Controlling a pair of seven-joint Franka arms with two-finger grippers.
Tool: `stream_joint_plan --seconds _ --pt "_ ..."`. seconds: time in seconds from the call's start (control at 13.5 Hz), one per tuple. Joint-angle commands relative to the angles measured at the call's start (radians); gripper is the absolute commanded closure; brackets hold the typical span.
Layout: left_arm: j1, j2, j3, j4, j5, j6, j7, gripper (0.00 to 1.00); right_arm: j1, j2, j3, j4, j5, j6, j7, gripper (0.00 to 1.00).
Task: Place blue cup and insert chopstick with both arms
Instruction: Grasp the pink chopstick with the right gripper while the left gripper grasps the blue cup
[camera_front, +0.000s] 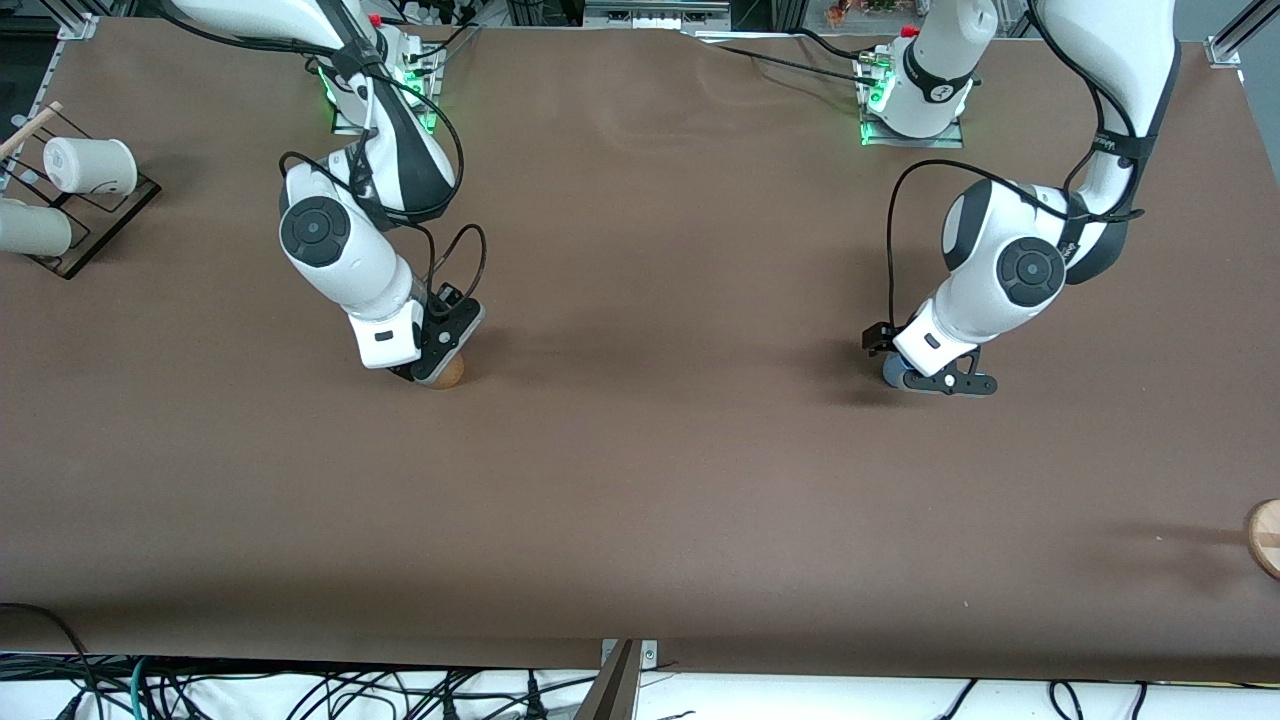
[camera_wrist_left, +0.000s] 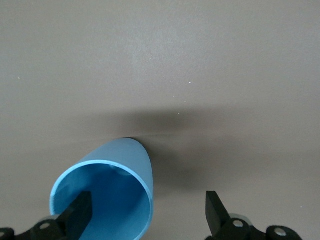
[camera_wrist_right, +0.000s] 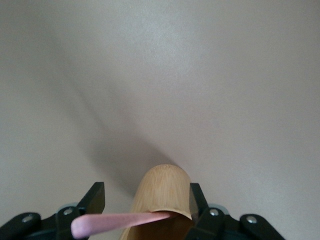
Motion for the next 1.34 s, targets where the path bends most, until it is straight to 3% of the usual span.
stream_joint_plan --seconds 0.0,0.15,0.22,0.3,0.37,0.45,0.59,0.97,1.11,1.26 --pt "0.005 0.006 -0.012 -0.022 0.029 0.060 -0.041 0.00 -0.004 -0.027 0.002 -0.011 -0.005 -0.019 -0.018 0.43" --pt "0.005 0.032 -0.012 -0.028 0.029 0.102 -0.041 0.04 -0.004 -0.026 0.002 -0.011 -0.005 -0.019 -0.018 0.59" --pt "0.006 0.039 -0.010 -0.034 0.029 0.120 -0.041 0.14 -0.004 -0.026 0.002 -0.011 -0.007 -0.019 -0.018 0.67" --pt "0.010 0.046 -0.010 -0.035 0.029 0.126 -0.041 0.36 -0.004 -0.026 0.002 -0.011 -0.007 -0.019 -0.018 0.75" --pt "0.014 0.046 -0.010 -0.035 0.029 0.126 -0.041 0.72 -0.004 -0.026 0.001 -0.011 -0.007 -0.019 -0.020 0.82" --pt "0.017 0.046 -0.010 -0.035 0.029 0.122 -0.041 1.00 -0.004 -0.027 0.001 -0.009 -0.007 -0.019 -0.021 0.90" --pt "0.020 0.045 -0.010 -0.031 0.029 0.113 -0.041 1.00 -0.004 -0.032 -0.001 0.000 -0.011 -0.021 -0.021 1.00" --pt "0.022 0.043 -0.010 -0.016 0.026 0.086 -0.042 1.00 -0.006 -0.041 -0.015 0.190 -0.019 -0.189 -0.018 1.00" --pt "0.005 0.043 -0.013 0.048 0.012 0.044 -0.054 1.00 -0.006 -0.064 -0.024 0.280 -0.017 -0.256 -0.018 1.00" --pt "-0.027 0.083 -0.076 0.181 0.014 -0.039 -0.160 1.00 -0.006 -0.075 -0.033 0.375 -0.008 -0.347 -0.015 1.00"
